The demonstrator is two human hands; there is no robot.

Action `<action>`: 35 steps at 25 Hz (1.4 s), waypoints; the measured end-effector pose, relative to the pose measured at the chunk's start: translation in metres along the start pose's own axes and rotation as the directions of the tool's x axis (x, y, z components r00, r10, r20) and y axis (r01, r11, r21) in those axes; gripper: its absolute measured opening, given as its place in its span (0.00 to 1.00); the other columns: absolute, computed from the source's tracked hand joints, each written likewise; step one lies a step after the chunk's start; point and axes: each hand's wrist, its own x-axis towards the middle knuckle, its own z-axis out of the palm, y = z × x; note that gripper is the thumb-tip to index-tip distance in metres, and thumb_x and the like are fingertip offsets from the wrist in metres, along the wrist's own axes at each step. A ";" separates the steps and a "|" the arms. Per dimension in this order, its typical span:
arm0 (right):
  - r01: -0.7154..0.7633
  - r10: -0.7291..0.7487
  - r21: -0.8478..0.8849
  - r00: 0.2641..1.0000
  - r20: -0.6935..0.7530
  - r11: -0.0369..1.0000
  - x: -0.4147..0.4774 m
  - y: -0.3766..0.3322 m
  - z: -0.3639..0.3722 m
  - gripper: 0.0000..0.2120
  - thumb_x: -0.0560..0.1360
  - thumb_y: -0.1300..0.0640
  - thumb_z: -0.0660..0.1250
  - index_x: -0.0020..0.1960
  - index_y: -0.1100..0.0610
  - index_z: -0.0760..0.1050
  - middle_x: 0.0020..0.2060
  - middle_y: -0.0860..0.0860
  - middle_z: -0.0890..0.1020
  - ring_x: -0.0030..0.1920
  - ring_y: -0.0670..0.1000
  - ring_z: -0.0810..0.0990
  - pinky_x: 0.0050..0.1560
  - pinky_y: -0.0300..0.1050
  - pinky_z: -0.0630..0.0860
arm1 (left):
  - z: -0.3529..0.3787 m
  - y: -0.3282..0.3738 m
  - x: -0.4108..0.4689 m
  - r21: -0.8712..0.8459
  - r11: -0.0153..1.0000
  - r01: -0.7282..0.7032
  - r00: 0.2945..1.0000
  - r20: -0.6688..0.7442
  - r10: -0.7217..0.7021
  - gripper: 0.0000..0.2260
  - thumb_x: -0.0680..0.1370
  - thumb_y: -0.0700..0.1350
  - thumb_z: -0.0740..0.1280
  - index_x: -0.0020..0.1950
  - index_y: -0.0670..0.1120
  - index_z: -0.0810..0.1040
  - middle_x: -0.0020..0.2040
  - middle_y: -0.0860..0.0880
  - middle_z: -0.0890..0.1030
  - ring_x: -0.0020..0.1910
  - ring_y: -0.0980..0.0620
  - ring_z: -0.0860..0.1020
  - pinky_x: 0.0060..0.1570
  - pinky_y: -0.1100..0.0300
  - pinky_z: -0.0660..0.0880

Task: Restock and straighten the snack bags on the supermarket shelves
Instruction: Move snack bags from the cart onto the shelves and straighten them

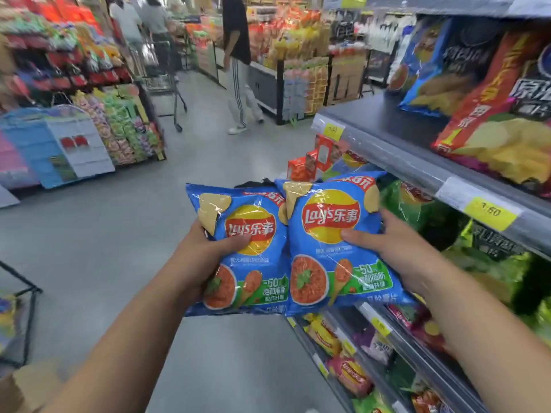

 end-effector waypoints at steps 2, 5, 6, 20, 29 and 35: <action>0.028 -0.028 0.009 0.998 -0.058 1.000 0.019 -0.018 -0.009 0.28 0.61 0.60 0.77 0.59 0.53 0.75 0.48 0.53 0.86 0.45 0.58 0.86 0.44 0.57 0.83 | 0.014 0.015 0.033 0.005 1.000 -0.021 0.999 0.042 0.021 0.23 0.70 0.38 0.74 0.64 0.45 0.74 0.53 0.42 0.85 0.47 0.40 0.85 0.41 0.46 0.82; 0.118 -0.120 -0.018 0.985 -0.120 0.993 0.048 -0.048 -0.023 0.30 0.57 0.58 0.78 0.58 0.53 0.75 0.47 0.52 0.86 0.44 0.58 0.86 0.45 0.57 0.82 | 0.036 0.046 0.073 0.030 0.997 -0.074 0.993 0.093 0.071 0.21 0.69 0.39 0.73 0.61 0.45 0.76 0.50 0.43 0.86 0.45 0.41 0.85 0.36 0.52 0.81; 0.159 -0.160 -0.021 0.977 -0.141 0.987 0.059 -0.058 -0.029 0.30 0.57 0.57 0.78 0.58 0.52 0.75 0.47 0.51 0.86 0.45 0.57 0.86 0.46 0.55 0.81 | 0.043 0.058 0.088 0.039 0.995 -0.094 0.991 0.099 0.089 0.21 0.68 0.40 0.73 0.60 0.45 0.77 0.49 0.43 0.86 0.44 0.42 0.85 0.35 0.52 0.81; 0.390 -0.466 -0.264 0.799 -0.379 0.882 0.148 -0.140 -0.072 0.27 0.64 0.48 0.80 0.59 0.41 0.72 0.56 0.41 0.82 0.56 0.47 0.81 0.59 0.49 0.77 | 0.127 0.158 0.246 0.068 0.974 -0.216 0.925 0.333 0.182 0.14 0.70 0.39 0.70 0.55 0.44 0.78 0.44 0.44 0.86 0.38 0.46 0.85 0.31 0.56 0.80; 0.379 -0.451 -0.254 0.650 -0.612 0.890 0.186 -0.149 -0.081 0.14 0.67 0.53 0.78 0.46 0.51 0.74 0.38 0.43 0.83 0.40 0.42 0.82 0.44 0.40 0.78 | 0.148 0.194 0.337 0.063 0.968 -0.243 0.832 0.527 0.175 0.15 0.68 0.41 0.70 0.53 0.47 0.77 0.40 0.49 0.86 0.35 0.50 0.85 0.29 0.57 0.80; 0.383 -0.451 -0.266 0.556 -0.698 0.885 0.198 -0.163 -0.079 0.21 0.68 0.54 0.76 0.60 0.55 0.77 0.48 0.46 0.85 0.49 0.47 0.84 0.57 0.49 0.78 | 0.152 0.213 0.378 0.093 0.974 -0.207 0.782 0.614 0.108 0.04 0.77 0.40 0.67 0.50 0.48 0.78 0.38 0.49 0.86 0.34 0.51 0.85 0.28 0.56 0.80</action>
